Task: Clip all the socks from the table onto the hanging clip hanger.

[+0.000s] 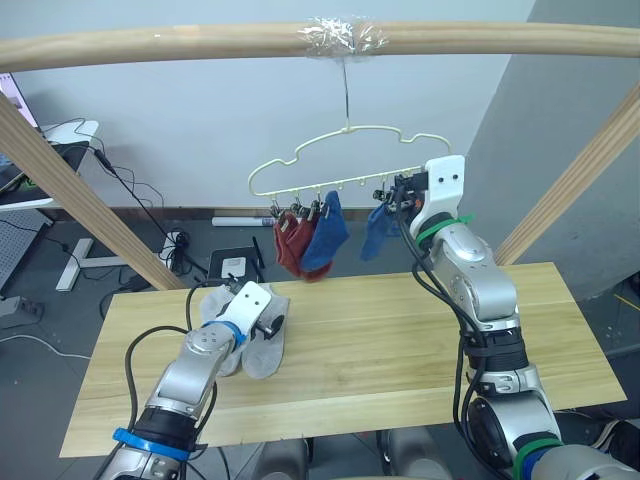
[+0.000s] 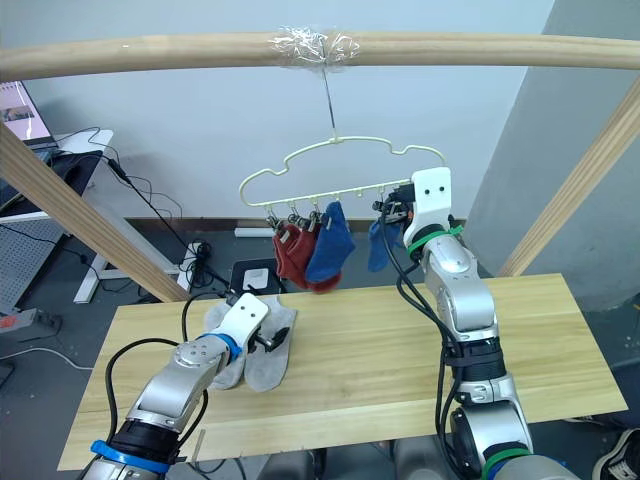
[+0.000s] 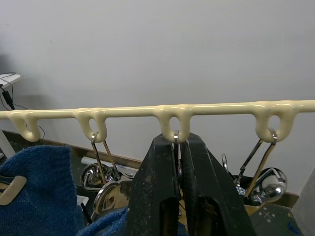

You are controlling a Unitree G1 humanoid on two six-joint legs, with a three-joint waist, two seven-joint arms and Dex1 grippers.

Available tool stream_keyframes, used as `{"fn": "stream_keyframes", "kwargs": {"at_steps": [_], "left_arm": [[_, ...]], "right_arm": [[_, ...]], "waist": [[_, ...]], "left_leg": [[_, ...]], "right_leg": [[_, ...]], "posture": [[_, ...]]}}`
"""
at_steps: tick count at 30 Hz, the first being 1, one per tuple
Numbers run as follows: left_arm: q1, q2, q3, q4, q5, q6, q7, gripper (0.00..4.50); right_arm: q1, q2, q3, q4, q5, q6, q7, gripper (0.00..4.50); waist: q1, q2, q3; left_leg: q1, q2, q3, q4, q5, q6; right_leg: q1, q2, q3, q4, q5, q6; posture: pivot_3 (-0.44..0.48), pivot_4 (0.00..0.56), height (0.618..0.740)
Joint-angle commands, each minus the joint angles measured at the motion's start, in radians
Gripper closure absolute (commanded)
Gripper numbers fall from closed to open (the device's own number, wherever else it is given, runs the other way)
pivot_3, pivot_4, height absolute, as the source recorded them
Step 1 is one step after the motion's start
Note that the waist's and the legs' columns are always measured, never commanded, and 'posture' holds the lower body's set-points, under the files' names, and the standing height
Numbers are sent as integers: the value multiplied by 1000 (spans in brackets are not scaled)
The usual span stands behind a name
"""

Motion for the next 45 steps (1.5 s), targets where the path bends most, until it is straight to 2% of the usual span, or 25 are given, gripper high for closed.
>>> {"fn": "stream_keyframes", "kwargs": {"at_steps": [1, 8, 9, 11, 18, 25, 31, 35, 40, 41, 45], "left_arm": [[-14, -20, 12, 53, -20, -4, -46, 0], [-25, 4, -24, 131, 14, -57, -137, 0], [-21, 13, -38, 133, 27, -74, -151, 183], [-11, 29, -62, 130, 48, -98, -175, 576], [38, 26, -75, 64, 43, -138, -217, 2437], [85, -22, -30, -121, -55, -144, -261, 4432], [112, -85, 8, -349, -172, -157, -280, 4472], [119, -140, -13, -435, -197, -232, -276, 4472], [86, -217, -60, -408, -160, -314, -232, 4472], [68, -239, -72, -390, -153, -319, -217, 4472], [7, -283, -102, -311, -114, -360, -198, 4472]], "right_arm": [[6, 3, -14, -51, 8, 19, -13, 4488], [15, 18, -12, -70, 13, 44, -21, 4488], [16, 19, -12, -70, 12, 45, -21, 4496], [17, 20, -11, -70, 12, 47, -21, 4500], [19, 15, -12, -74, 11, 48, -15, 4500], [16, -28, -25, -83, 47, 88, 41, 4500], [-3, -111, -53, -122, 133, 250, 130, 4500], [-33, -97, -154, -146, 248, 410, 106, 4500], [-84, -94, -238, -166, 356, 605, 83, 4500], [-94, -93, -253, -170, 375, 640, 76, 4500], [-126, -80, -297, -180, 421, 728, 41, 4500]], "waist": [[2, 0, 0], [1, 0, 0], [1, 0, 0], [1, 0, 0], [0, 1, -1], [2, 1, -1], [3, 0, -1], [3, 0, -1], [6, 0, -2], [6, 0, -2], [5, 0, -2]], "left_leg": [[0, 0, 0, 0, 0, 0], [2, 0, 0, 0, 0, 0], [2, 0, 0, 0, 0, 0], [2, 0, 0, 0, 0, 0], [2, 0, 0, 0, 0, 0], [1, 0, 0, 0, 0, 0], [0, 0, 0, 0, 0, 0], [0, 0, 0, 0, 0, 0], [0, 0, 0, 1, 0, 0], [0, 0, 0, 1, 0, 0], [0, -1, 0, 2, 0, 0]], "right_leg": [[0, 0, 0, 0, 0, 0], [1, 0, 0, 1, 0, 0], [1, 0, 0, 1, 0, 0], [1, 0, 0, 0, 0, 0], [1, 0, 0, 0, 0, 0], [1, -1, 0, 0, 0, 0], [1, -1, 0, 0, 0, 0], [1, -1, 0, -1, 0, 0], [2, -1, 0, -1, 0, 0], [2, -1, 0, 0, 0, 0], [2, -1, 0, 0, 0, 0]], "posture": [[-74, 206, 740], [-73, 205, 740], [-70, 202, 740], [-71, 200, 740], [-62, 186, 740], [-58, 170, 740], [-60, 161, 740], [-68, 156, 740], [-68, 156, 740], [-95, 157, 740], [-106, 161, 740]]}}
